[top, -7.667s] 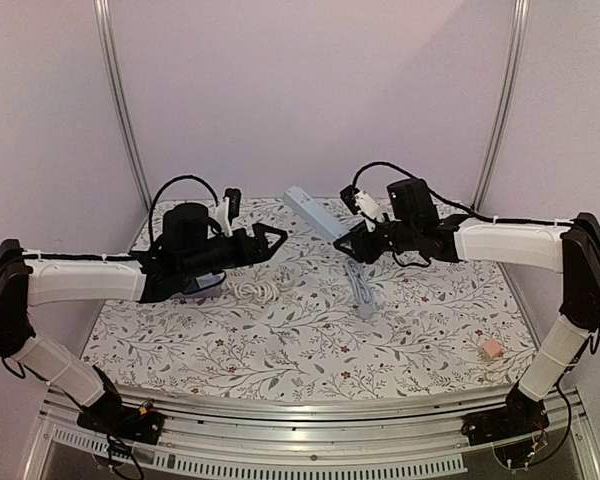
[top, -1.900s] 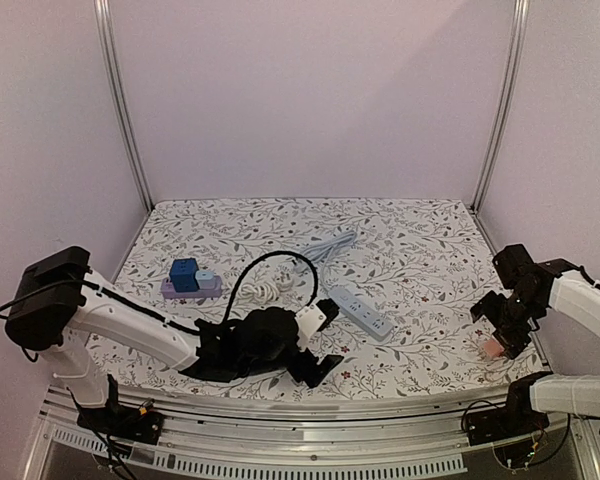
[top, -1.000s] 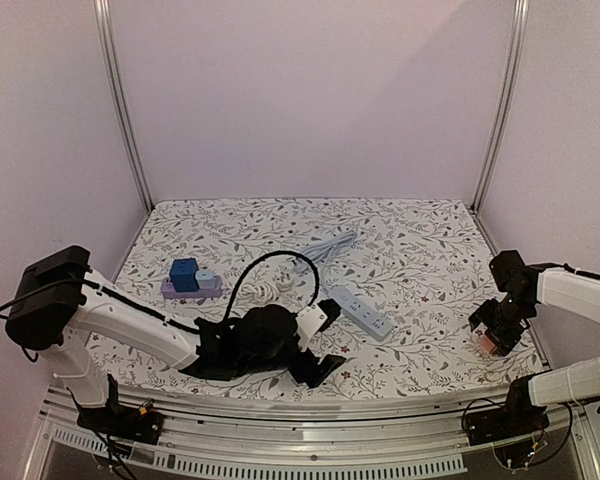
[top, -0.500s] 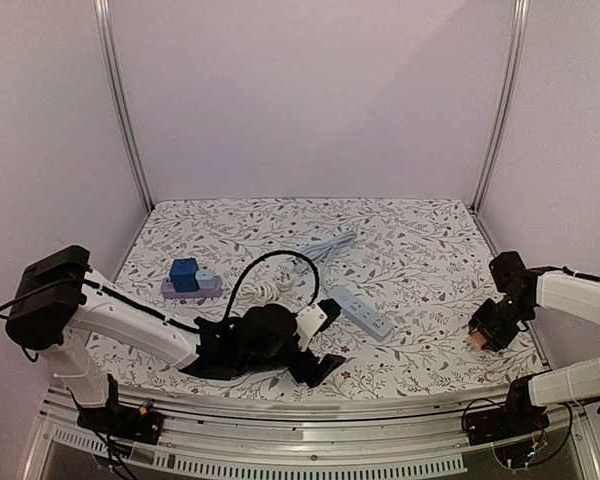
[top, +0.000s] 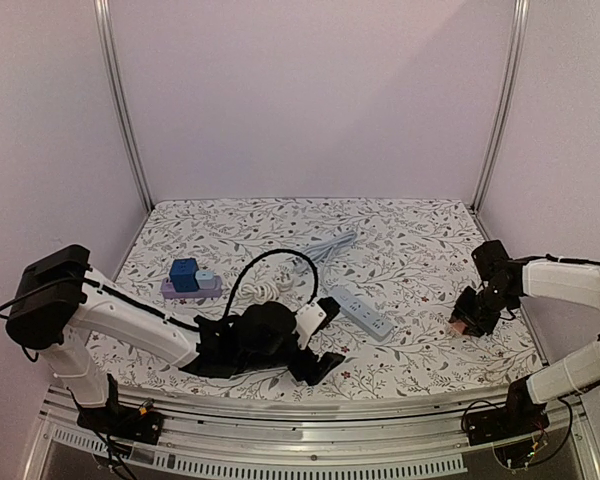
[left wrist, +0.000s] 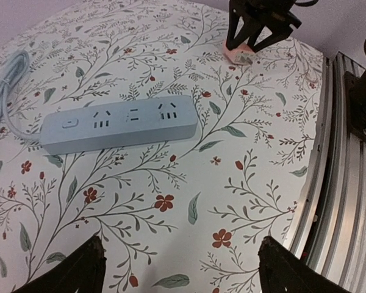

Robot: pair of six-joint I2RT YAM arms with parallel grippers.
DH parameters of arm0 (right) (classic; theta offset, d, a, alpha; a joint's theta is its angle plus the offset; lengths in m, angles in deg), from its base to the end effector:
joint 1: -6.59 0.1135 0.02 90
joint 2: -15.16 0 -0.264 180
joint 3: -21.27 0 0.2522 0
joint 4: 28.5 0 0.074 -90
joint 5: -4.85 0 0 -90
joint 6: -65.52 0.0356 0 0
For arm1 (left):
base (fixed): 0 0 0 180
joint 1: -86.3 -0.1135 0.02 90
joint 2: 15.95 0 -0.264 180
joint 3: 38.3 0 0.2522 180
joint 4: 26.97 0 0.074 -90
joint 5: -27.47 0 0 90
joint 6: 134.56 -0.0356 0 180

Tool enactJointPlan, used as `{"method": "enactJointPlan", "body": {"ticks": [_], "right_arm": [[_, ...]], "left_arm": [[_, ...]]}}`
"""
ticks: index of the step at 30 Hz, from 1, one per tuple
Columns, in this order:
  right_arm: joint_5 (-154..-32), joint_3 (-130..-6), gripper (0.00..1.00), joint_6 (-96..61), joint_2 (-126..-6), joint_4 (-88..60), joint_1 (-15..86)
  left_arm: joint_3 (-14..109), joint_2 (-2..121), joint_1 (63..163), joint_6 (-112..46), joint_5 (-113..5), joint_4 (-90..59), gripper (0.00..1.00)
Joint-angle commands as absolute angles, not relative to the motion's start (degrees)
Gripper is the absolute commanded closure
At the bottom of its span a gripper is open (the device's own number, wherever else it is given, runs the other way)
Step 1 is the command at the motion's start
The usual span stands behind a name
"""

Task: Insert the plug

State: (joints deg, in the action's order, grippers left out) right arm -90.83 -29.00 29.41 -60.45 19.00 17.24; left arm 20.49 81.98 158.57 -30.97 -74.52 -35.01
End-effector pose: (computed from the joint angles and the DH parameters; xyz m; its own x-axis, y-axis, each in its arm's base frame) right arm 0.2103 0.0431 0.1567 -0.7252 0.6816 -0.0975 0.6333 0.7158 0.2941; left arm 0.1122 -0.3266 0.1596 -0.3591 0.3684 -0.8575 0.8160 0.5698 -0.0969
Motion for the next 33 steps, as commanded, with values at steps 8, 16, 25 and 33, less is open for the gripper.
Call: {"method": "enactJointPlan", "body": {"ticks": [8,16,25,33], "right_arm": [[-86.0,-41.7,0.50,16.6,-79.8,19.1,33.0],[-88.4,-39.5,0.30,13.1,-75.1,17.4,35.6],[-85.5,-39.0,0.32,18.9,-74.4,17.3,36.8],[-82.8,-41.6,0.27,30.6,-76.0,15.1,37.6]], "left_arm": [[17.4,81.4,156.8,-30.4,-73.8,-36.6,0.14],[15.1,80.0,155.8,-30.2,-73.1,-38.6,0.14],[15.3,81.1,155.5,-29.9,-71.4,-40.3,0.14],[13.9,80.5,155.3,-30.0,-71.4,-41.3,0.14]]}}
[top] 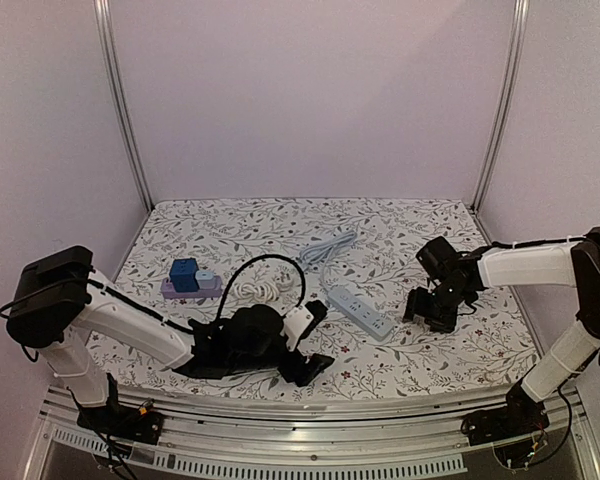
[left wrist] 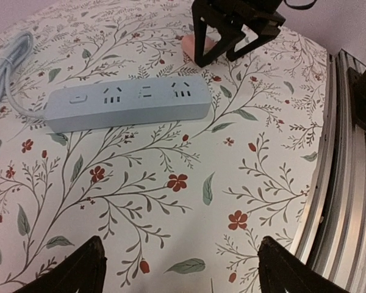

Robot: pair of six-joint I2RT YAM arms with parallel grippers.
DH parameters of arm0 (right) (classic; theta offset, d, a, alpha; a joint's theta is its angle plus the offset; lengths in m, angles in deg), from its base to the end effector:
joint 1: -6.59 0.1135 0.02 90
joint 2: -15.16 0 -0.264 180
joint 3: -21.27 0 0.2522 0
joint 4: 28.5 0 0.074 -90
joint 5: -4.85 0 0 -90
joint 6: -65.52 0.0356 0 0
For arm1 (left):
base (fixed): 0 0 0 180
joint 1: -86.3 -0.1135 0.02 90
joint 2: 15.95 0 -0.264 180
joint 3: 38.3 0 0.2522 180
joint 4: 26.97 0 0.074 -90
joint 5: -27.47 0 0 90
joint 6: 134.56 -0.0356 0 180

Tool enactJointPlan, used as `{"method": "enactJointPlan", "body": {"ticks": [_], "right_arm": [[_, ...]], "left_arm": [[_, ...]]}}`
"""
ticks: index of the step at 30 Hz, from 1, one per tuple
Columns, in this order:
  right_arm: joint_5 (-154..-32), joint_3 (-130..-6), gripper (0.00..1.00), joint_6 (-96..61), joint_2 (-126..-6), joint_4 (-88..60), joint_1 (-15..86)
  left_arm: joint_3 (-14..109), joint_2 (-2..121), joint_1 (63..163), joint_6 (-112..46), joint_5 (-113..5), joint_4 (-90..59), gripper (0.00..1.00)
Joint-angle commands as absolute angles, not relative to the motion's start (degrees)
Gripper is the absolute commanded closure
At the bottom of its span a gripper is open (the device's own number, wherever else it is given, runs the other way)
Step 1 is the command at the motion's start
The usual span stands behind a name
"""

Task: Insert the plug

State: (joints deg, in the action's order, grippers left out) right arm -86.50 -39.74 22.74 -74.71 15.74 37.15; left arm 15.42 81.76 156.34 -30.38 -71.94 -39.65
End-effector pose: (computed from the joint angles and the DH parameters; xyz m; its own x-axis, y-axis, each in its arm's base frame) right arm 0.2339 0.1391 0.1509 -0.9370 0.2989 -0.1809 0.2555 0.9394 0.2287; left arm 0.1182 -0.3083 0.1432 -0.3875 0.3589 -0.8492 0.8093 0.5735 -0.1269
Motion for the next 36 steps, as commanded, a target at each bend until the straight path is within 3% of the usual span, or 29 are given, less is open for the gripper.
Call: {"method": "enactJointPlan", "body": {"ticks": [1,20,33,36], "right_arm": [[-82.4,-42.3,0.29,32.0,-76.5,15.7,37.6],[-69.5,-50.8,0.40,49.5,-89.0,29.4,44.3],[-65.3,-49.0,0.53,54.9,-89.8,30.8,48.4],[-64.4,-47.9,0.63,54.7,-89.4,30.2,48.5]], "left_arm": [[13.6,80.3,155.3,-30.0,-71.4,-41.4,0.14],[9.9,79.2,154.4,-29.6,-69.9,-44.8,0.15],[9.9,79.5,154.2,-29.4,-69.3,-45.1,0.15],[10.0,79.5,154.2,-29.4,-69.3,-45.0,0.15]]}}
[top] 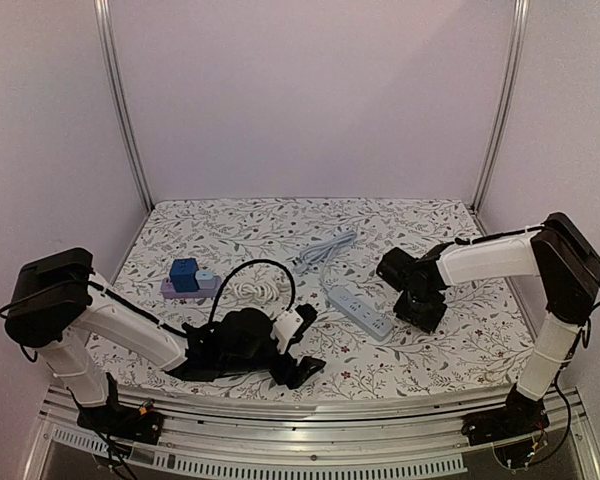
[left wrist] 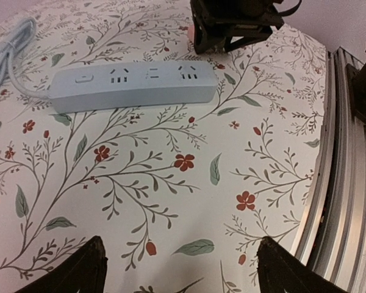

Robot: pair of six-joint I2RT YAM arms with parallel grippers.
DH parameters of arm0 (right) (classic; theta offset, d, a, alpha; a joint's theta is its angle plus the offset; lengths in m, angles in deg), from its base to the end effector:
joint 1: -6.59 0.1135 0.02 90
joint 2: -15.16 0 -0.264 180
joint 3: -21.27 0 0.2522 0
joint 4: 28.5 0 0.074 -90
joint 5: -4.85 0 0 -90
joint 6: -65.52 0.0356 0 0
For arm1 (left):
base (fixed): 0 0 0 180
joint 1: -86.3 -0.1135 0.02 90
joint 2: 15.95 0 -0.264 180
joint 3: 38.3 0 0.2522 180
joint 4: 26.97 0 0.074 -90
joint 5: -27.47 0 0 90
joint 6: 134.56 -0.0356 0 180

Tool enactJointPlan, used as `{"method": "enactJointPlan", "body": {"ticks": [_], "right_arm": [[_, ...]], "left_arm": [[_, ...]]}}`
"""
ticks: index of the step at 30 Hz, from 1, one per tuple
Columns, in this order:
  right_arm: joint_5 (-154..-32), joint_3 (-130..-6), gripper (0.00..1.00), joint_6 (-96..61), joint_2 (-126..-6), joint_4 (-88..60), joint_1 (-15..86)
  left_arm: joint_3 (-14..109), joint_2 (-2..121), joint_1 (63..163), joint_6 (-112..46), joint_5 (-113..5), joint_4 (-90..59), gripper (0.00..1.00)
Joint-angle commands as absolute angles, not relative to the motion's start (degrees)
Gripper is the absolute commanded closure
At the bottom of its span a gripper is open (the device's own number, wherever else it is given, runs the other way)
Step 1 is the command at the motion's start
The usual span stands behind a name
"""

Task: Insert the plug

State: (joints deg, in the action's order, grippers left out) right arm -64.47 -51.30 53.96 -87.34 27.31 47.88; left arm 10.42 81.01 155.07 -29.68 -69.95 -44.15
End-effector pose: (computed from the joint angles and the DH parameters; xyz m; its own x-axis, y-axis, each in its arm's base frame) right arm 0.2365 0.1909 0.1384 -0.7357 0.5738 -0.3599 0.6143 0.7890 0.0022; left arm 0.1178 -0.2906 0.1310 -0.4076 0.3461 -0.8450 0.8066 0.5702 -0.1556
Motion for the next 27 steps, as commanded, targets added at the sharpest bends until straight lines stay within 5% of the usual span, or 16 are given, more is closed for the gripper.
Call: {"method": "enactJointPlan", "body": {"ticks": [1,6,10,21,27], "right_arm": [[-64.1,-47.3,0.63,54.6,-89.2,29.9,48.6],[-62.6,-45.1,0.60,54.3,-87.3,29.1,48.5],[-62.5,-43.1,0.45,51.1,-84.9,26.4,48.5],[-60.5,-40.7,0.42,46.6,-82.1,23.0,48.6],[-60.1,-38.6,0.29,43.2,-80.8,18.7,48.5]], "left_arm": [[10.0,79.5,154.2,-29.4,-69.3,-45.1,0.15],[10.3,79.7,154.2,-29.2,-69.0,-44.9,0.15],[10.6,79.9,154.2,-29.2,-68.9,-44.9,0.15],[11.2,80.3,154.2,-29.1,-68.7,-44.6,0.16],[11.6,80.7,154.2,-29.0,-68.5,-44.5,0.16]]}}
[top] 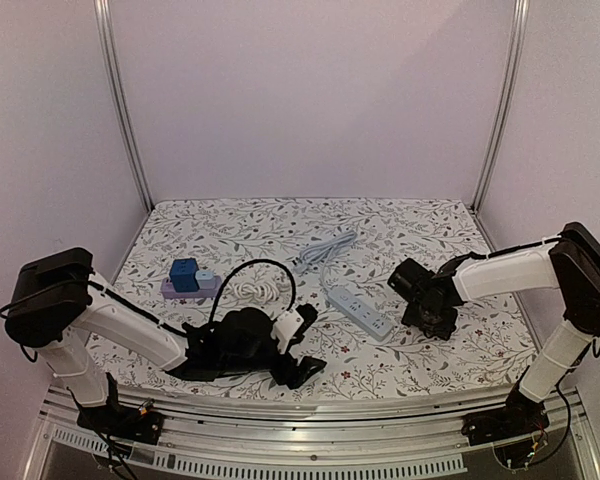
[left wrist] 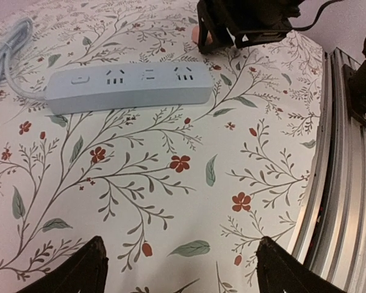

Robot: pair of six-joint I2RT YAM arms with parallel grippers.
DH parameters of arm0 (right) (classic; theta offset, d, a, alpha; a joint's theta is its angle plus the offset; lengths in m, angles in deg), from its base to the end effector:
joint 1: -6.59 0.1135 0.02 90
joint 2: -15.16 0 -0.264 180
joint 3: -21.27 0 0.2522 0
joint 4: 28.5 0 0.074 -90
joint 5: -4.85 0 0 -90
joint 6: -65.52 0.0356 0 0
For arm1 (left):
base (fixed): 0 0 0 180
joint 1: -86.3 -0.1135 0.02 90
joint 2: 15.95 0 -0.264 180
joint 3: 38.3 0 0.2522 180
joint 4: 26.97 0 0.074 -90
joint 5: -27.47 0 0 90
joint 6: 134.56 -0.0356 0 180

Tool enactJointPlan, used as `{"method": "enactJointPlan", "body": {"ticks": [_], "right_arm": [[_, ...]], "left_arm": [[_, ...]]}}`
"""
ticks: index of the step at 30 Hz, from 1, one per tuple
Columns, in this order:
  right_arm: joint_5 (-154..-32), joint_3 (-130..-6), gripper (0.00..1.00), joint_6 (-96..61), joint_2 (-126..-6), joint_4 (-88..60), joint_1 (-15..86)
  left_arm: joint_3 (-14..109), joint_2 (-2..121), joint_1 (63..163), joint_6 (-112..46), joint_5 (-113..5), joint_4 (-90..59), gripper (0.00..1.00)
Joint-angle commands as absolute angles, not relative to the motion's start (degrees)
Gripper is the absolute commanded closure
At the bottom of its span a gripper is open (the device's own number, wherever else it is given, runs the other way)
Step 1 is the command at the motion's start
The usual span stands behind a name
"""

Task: Insert the plug

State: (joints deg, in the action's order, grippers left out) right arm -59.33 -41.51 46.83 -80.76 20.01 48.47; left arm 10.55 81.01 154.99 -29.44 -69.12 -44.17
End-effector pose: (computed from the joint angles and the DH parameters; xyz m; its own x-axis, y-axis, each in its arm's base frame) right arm 0.2142 0.1712 0.1333 -0.7607 0.4632 -0.4547 0.5203 0.8540 -0.0005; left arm 0.1180 -0.2912 0.1316 -0.4123 0.3439 -0.8437 0.8102 0.5619 -0.1669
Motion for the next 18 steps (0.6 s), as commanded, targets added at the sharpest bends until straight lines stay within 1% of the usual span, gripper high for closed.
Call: {"method": "enactJointPlan", "body": {"ticks": [1,4,8,18], "right_arm": [[-59.9,-38.3,0.28,42.9,-80.4,18.3,48.5],[-59.7,-37.7,0.30,42.0,-79.7,17.4,48.5],[-59.2,-36.9,0.36,40.5,-79.4,15.7,48.5],[-57.7,-34.6,0.40,35.5,-77.8,12.8,48.5]], "left_arm": [[11.6,80.8,154.2,-29.1,-68.5,-44.5,0.16],[11.7,81.0,154.2,-29.0,-68.4,-44.5,0.16],[12.1,81.3,154.2,-29.1,-68.1,-44.4,0.16],[12.6,81.3,154.2,-29.3,-68.2,-43.6,0.18]]}}
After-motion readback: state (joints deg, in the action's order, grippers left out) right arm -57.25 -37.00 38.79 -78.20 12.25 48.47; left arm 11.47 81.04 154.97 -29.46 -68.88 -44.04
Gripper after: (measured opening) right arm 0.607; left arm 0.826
